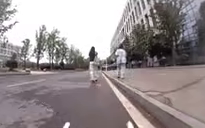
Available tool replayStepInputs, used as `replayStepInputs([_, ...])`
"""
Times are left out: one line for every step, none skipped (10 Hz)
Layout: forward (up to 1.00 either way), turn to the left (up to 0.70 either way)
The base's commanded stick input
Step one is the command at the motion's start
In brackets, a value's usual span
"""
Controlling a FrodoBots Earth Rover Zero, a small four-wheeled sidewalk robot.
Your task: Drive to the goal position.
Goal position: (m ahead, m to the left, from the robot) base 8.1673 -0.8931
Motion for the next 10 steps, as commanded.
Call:
replayStepInputs([0.60,-0.11])
replayStepInputs([0.60,-0.11])
replayStepInputs([0.60,-0.01])
replayStepInputs([0.60,0.00])
replayStepInputs([0.60,0.00])
replayStepInputs([0.60,0.00])
replayStepInputs([0.60,0.00])
replayStepInputs([0.60,0.00])
replayStepInputs([0.60,0.00])
replayStepInputs([0.60,0.00])
